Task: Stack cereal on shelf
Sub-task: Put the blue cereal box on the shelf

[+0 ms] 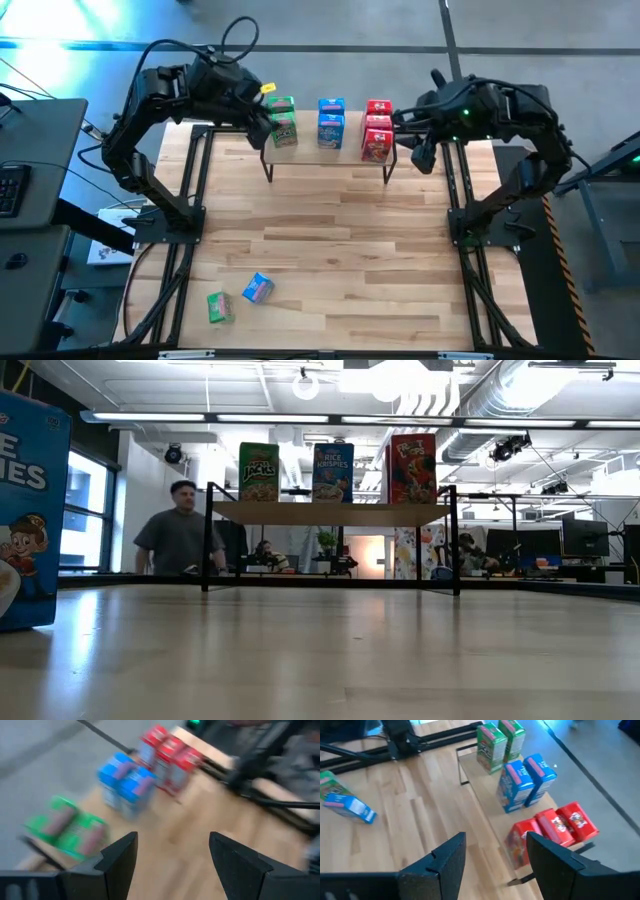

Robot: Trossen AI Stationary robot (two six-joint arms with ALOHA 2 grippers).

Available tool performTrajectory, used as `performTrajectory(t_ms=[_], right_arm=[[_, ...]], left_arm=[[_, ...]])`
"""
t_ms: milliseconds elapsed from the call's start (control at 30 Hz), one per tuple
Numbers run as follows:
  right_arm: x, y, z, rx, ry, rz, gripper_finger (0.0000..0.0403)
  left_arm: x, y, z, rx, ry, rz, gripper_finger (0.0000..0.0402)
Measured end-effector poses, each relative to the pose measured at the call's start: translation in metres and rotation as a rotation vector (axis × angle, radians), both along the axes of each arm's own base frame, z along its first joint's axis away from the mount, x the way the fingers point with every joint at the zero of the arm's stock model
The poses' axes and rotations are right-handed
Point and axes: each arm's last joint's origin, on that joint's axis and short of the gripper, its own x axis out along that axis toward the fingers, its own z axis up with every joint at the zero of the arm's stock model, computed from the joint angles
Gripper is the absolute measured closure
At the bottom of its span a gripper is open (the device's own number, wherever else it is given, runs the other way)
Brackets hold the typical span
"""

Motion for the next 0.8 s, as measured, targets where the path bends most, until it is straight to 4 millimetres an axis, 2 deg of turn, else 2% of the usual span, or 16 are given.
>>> performTrajectory(t_ms=[100,233,333,800], right_arm=[[0.000,0.005,0.000,0.020,-0.010,0.006,0.0203],[0.001,0.011,0.000,0.052,-0.021,0.006,0.0203],[0.002,0.015,-0.001,0.083,-0.031,0.000,0.0203],[0.003,0.031,-0.001,0.179,-0.066,-0.025,0.0203]], left_arm=[[0.002,-0.011,-0.002,-0.130,-0.016,-0.032,0.0165],[0.002,-0.031,-0.007,-0.200,0.036,-0.065,0.0165],[0.001,-0.047,-0.010,-0.219,0.077,-0.062,0.0165],[-0.001,-0.120,-0.009,-0.317,0.060,-0.164,0.0165]])
